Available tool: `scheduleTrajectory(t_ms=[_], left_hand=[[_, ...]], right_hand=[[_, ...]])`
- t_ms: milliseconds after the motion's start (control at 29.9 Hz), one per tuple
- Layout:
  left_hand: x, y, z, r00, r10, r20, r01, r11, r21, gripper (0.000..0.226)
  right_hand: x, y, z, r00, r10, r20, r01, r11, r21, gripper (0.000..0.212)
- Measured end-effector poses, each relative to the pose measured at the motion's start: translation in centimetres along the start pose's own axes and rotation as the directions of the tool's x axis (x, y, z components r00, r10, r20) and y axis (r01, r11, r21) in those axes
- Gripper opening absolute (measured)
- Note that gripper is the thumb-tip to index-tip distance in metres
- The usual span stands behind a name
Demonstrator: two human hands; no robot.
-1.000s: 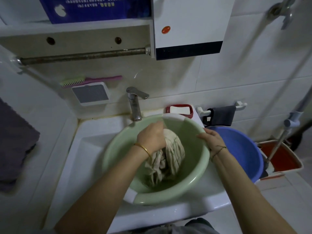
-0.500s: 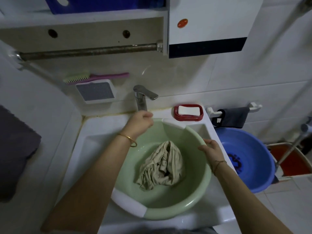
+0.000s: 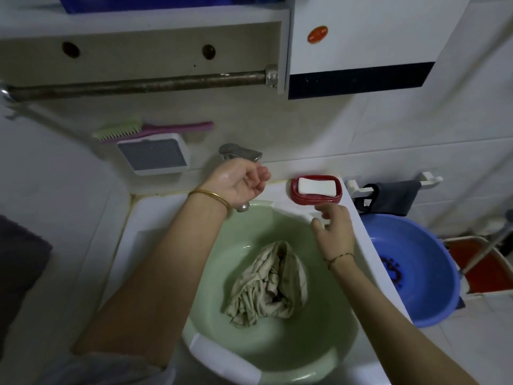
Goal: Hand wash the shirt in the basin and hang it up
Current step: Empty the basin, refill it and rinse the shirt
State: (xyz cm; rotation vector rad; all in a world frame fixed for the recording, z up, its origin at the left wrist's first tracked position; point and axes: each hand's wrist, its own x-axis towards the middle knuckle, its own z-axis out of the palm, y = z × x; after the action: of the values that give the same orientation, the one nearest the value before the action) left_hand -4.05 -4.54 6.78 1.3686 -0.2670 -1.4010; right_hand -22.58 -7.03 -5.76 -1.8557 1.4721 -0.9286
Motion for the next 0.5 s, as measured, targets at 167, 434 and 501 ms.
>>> scheduleTrajectory(t_ms=[167,434,501], left_hand=[[0.2,0.5,-0.5,0.999,0.036,0.0,-0.036,0.997,0.072,0.042],[-1.0,-0.3,-1.5,0.986,0.168,-0.01,-0.157,0.939,0.307,0.038],[-1.6,-1.7,-2.4,0.968,0.244,-0.051,-0.21,0.908,0.363,0.032]], right_hand=[[-0.8,-0.2,3.8,0.971,0.022,0.238,0.001,0.995,-0.095,0.03],[-2.0,1.4,6.8,0.637,0.231,0.736,0.155,0.896,-0.416,0.078],[-2.0,1.6,6.8,0.637,0.249,0.73,0.207,0.857,-0.473,0.074]])
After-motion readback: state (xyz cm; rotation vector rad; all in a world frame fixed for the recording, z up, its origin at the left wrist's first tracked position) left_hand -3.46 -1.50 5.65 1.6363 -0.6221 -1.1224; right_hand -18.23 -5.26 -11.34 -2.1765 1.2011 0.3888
